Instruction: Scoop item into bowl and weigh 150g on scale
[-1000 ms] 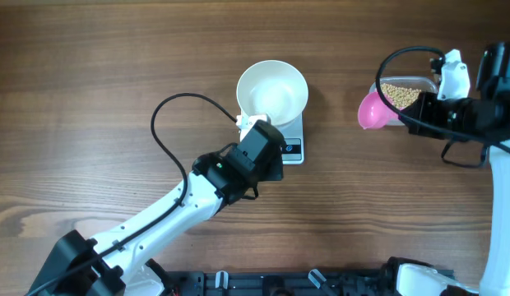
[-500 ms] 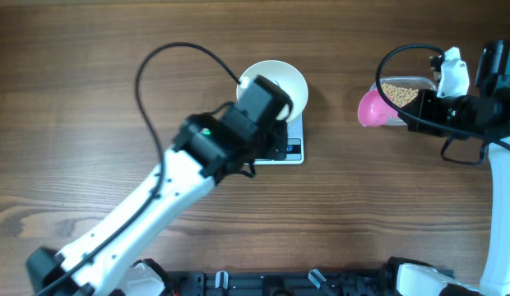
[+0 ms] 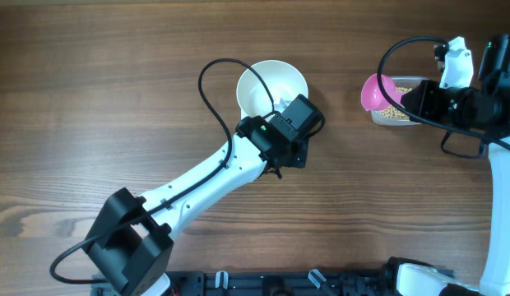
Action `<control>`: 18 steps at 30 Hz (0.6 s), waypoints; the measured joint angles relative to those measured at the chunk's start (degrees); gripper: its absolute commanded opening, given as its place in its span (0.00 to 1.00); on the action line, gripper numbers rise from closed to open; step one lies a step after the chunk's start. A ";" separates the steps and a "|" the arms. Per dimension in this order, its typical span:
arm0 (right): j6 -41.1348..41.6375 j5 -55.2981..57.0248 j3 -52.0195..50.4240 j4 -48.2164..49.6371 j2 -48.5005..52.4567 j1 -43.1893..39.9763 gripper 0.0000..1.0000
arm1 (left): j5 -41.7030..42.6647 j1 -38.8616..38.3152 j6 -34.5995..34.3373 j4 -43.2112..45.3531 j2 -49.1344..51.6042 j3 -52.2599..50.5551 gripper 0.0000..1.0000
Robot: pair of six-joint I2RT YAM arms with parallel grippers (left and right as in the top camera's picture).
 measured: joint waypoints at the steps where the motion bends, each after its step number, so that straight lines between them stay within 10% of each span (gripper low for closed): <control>1: 0.02 0.20 0.00 -0.02 0.00 0.00 0.04 | -1.01 0.15 0.00 0.02 0.07 0.00 0.04; 18: 2.64 2.82 0.00 -0.72 0.00 0.00 0.05 | 0.22 6.60 -0.87 -10.21 -1.95 -3.56 0.04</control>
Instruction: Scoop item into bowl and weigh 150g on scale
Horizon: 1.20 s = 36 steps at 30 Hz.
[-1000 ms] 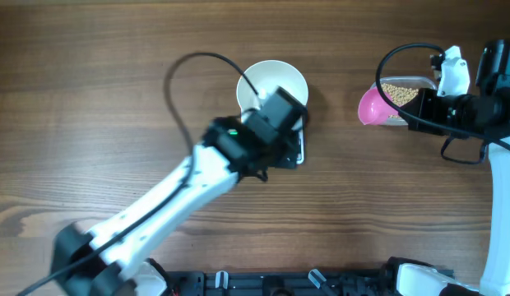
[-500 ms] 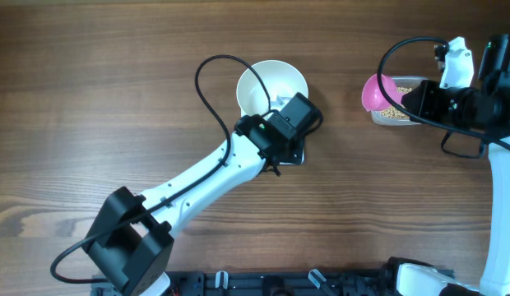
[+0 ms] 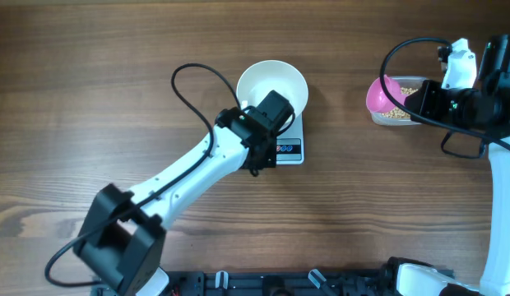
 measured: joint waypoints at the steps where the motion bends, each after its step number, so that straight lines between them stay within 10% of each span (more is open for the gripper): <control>1: 0.00 0.00 0.00 -0.20 0.00 0.00 0.04 | 0.00 -0.35 0.02 0.17 -1.60 -0.31 0.04; 14: 0.00 0.02 0.00 -0.20 0.00 0.00 0.04 | 2.34 -6.34 -0.44 27.32 -7.45 -16.72 0.04; 36: 0.00 0.02 0.00 -0.24 0.00 0.00 0.04 | 0.26 -3.54 2.23 31.50 1.27 -10.43 0.04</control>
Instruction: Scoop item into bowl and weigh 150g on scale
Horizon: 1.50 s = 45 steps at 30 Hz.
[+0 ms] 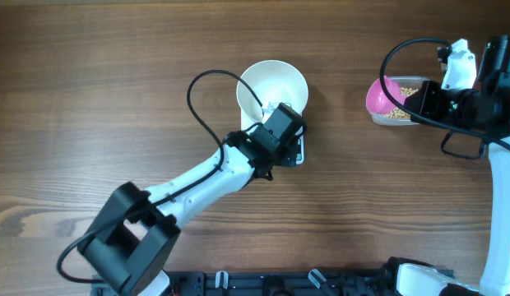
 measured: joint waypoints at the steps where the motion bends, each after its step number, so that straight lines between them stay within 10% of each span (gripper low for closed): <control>1: 0.00 -0.02 0.00 -0.02 0.00 0.00 0.04 | -0.42 0.00 0.00 0.33 0.31 -0.02 0.04; 45: 0.00 0.00 0.00 -0.24 0.00 0.00 0.04 | -4.81 0.00 1.09 3.30 7.58 -0.02 0.04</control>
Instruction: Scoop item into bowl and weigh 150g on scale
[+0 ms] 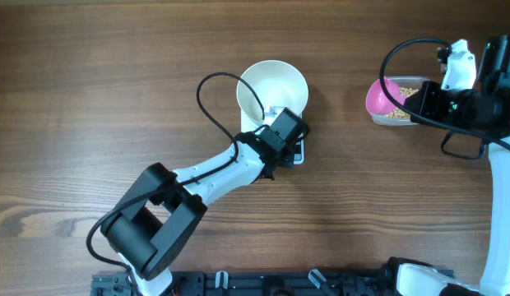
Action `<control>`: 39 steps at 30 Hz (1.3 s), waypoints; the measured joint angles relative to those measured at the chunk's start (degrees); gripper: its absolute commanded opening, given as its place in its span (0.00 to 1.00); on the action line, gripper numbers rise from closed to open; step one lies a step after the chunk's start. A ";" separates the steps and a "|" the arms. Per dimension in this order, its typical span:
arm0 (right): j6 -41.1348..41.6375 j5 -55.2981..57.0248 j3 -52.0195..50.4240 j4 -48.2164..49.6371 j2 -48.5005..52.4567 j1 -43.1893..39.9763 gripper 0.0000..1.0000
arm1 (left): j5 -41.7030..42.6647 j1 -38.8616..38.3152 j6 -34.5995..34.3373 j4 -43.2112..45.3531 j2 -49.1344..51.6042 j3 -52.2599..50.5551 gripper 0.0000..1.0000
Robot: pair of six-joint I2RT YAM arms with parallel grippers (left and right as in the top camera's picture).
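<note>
A white bowl (272, 85) stands on a small white scale (299, 154) near the table's middle. My left gripper (281, 131) hangs over the scale's front and hides most of it. Its fingers are beneath the wrist, so their state does not show. At the right, my right gripper (421, 103) is shut on a pink scoop (377, 96). The scoop's cup rests at the left end of a clear container of tan grains (401, 113). The bowl looks empty.
Black cables loop off both arms, one arching beside the bowl's left rim (207, 90). A black rail (263, 284) runs along the table's front edge. The wooden table (99, 99) stretches to the left.
My left arm's elbow and lower links have shifted right and up, while the left gripper stays over the scale's front. The right gripper and pink scoop have not moved.
My left gripper first covered the scale beside the bowl. Then it sat further left, with the scale's display showing. Then it was back over the scale, where it is now. The right gripper held the pink scoop at the grain container throughout, settling slightly lower after the first moment.
</note>
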 measured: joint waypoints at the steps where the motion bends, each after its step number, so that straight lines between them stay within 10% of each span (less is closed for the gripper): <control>1: 0.00 0.00 0.00 0.00 0.00 0.00 0.04 | 0.00 0.00 0.00 0.00 0.00 0.00 0.04; 39: 0.00 0.00 0.00 -0.98 0.00 0.00 0.04 | 0.00 0.00 0.00 0.68 0.37 0.07 0.04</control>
